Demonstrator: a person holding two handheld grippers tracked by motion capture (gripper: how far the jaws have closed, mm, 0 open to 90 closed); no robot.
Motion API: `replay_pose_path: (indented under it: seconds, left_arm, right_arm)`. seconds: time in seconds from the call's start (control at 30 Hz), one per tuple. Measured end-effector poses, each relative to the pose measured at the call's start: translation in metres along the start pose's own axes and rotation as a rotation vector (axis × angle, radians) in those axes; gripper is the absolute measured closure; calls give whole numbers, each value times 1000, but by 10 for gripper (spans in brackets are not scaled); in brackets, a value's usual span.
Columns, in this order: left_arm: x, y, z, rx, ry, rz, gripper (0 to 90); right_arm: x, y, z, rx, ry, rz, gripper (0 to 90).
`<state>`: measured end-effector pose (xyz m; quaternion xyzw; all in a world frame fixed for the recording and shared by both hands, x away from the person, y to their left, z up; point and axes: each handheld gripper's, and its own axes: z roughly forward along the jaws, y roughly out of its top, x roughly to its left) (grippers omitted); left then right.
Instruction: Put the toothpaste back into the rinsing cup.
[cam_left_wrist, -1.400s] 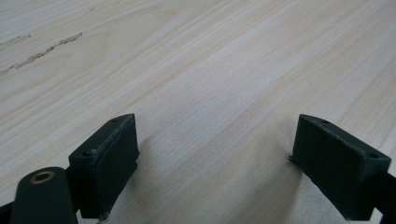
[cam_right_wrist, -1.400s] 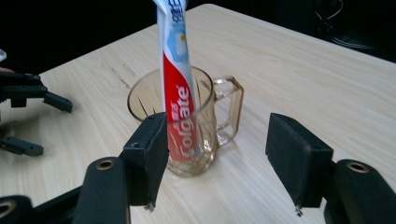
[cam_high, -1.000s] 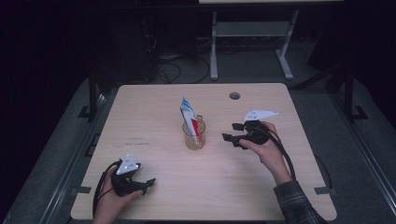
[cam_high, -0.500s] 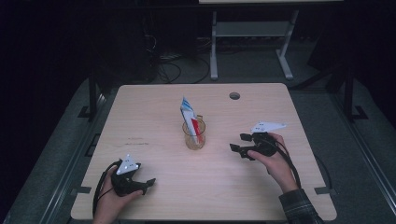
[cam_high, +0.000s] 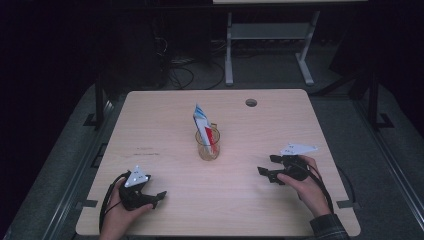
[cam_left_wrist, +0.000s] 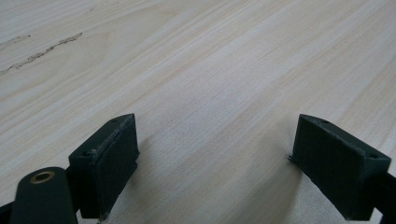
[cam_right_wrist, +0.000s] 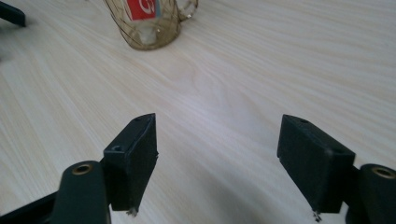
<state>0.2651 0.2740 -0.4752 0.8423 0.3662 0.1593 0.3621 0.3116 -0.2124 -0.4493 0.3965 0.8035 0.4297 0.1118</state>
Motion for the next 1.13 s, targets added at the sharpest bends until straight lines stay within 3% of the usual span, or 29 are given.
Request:
replay_pose_path:
  seconds: [0.47,0.9,1.13]
  left_arm:
    - [0,0,0,-2,0,-2,130]
    - [0,0,0,1,-2,3,130]
    - [0,0,0,1,-2,4,130]
  right_arm:
    - [-1,-34,-23,54,-55,10,258]
    - [4,-57,-31,128,-125,-31,224]
    - [6,-62,-31,111,-142,-46,207]
